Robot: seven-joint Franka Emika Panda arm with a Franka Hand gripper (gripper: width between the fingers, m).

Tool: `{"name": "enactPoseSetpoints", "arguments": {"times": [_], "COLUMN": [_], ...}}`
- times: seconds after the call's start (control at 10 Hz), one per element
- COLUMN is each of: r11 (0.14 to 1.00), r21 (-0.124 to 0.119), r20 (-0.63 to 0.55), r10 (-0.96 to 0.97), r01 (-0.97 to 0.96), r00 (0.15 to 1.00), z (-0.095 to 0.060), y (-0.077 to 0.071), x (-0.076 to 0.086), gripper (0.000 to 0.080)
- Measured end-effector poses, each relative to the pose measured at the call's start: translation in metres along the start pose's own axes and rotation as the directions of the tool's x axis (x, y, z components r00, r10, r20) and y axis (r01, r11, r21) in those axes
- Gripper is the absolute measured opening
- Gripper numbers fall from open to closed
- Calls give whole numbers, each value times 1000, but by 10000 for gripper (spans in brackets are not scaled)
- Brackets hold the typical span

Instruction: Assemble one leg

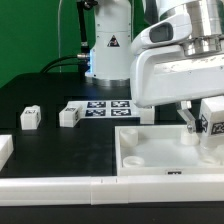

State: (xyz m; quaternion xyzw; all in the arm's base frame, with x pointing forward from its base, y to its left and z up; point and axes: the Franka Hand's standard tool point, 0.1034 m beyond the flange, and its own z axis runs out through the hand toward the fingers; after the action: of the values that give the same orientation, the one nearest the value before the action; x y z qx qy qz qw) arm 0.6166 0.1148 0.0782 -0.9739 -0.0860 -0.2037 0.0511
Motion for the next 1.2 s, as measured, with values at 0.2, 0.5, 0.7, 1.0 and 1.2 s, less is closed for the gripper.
{"name": "enactPoseSetpoints", "arguments": {"times": [0.2,0.5,0.7,1.0,1.2], "r11": [1000,1000,999,999,999], "r21": [-21,-23,-43,-47,-45], "r20": [-66,-69,-136,-157,-159], "r10": [-3,-3,-5,-14,-18], "r01": [2,2,-1,7,11], "r00": [998,998,991,987,987], "z": [5,8,9,8,3], "y": [4,4,8,3,1], "x": [-2,-6,-5,-9,-5], "gripper": [292,292,292,292,292]}}
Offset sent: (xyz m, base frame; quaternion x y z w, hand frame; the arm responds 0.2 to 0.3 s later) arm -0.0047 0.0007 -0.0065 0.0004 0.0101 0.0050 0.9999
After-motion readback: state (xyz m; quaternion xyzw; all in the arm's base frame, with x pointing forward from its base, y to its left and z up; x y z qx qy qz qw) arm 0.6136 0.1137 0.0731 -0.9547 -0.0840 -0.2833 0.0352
